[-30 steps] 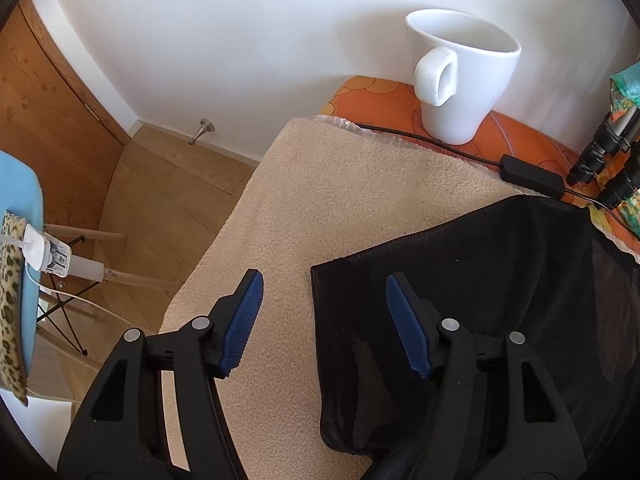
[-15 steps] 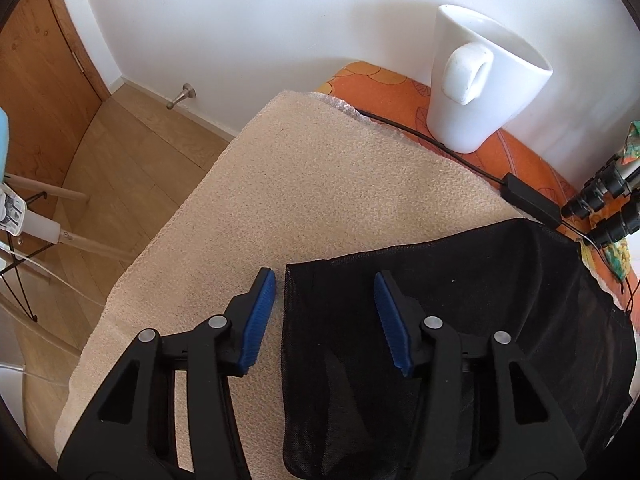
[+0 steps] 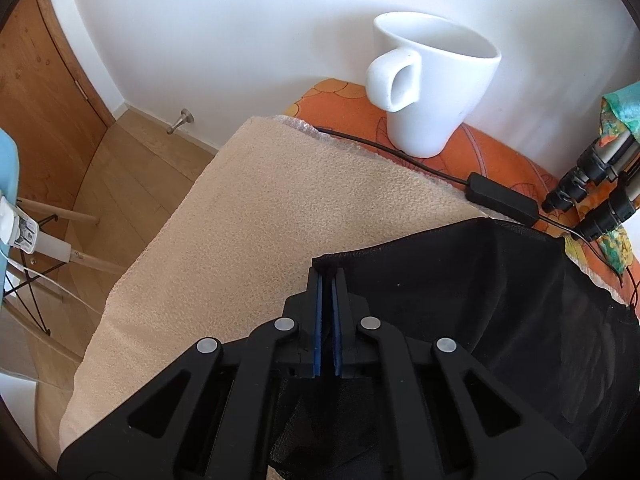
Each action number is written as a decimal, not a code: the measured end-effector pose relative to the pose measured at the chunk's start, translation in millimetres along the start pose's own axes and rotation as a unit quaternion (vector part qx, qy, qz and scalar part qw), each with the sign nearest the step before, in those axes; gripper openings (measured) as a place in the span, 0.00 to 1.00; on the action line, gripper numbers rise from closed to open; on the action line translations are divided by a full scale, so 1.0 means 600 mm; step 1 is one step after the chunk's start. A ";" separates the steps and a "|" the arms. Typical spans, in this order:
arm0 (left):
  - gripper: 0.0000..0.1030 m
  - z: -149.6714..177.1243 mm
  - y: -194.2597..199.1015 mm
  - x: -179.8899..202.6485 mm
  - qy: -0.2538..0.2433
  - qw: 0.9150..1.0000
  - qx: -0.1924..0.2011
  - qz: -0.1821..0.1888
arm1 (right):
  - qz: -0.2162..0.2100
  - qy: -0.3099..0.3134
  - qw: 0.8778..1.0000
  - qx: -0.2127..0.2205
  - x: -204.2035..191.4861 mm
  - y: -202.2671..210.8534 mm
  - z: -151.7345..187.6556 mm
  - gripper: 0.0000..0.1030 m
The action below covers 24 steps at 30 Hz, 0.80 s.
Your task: Fold small clothes
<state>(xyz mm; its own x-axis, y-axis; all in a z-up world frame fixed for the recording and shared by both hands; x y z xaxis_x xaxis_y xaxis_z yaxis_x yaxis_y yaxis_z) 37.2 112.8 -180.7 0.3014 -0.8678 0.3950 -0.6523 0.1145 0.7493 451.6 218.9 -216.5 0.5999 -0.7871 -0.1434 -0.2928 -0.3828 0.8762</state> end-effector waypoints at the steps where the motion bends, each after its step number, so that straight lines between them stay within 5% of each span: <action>1: 0.00 0.000 0.000 0.004 0.002 1.000 -0.002 0.008 | 0.000 -0.001 1.000 0.003 0.005 0.005 -0.002 0.05; 18: 0.00 0.017 -0.001 0.136 -0.117 0.991 -0.004 0.062 | -0.017 -0.037 0.995 0.092 0.148 0.172 0.047 0.04; 24: 0.00 0.052 -0.019 0.170 -0.165 0.984 -0.028 0.067 | 0.026 -0.066 0.993 0.095 0.233 0.197 0.103 0.04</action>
<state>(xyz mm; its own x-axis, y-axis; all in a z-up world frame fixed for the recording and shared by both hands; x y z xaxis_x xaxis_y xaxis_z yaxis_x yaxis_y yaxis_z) 53.8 7.7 -165.8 -0.0316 -0.9518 0.3051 -0.6281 0.2564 0.7347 454.6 33.9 -161.3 0.4807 -0.8600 -0.1710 -0.4641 -0.4150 0.7825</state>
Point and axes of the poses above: each gripper's, at about its wrist camera, not at the fingertips, and y roughly against the way its jaws point, x to its right, z to its underside, the point moved 7 cm from there along -y, roughly the way its jaws point, and after that the axes turned 8 degrees about -z, right-handed, at the moved point
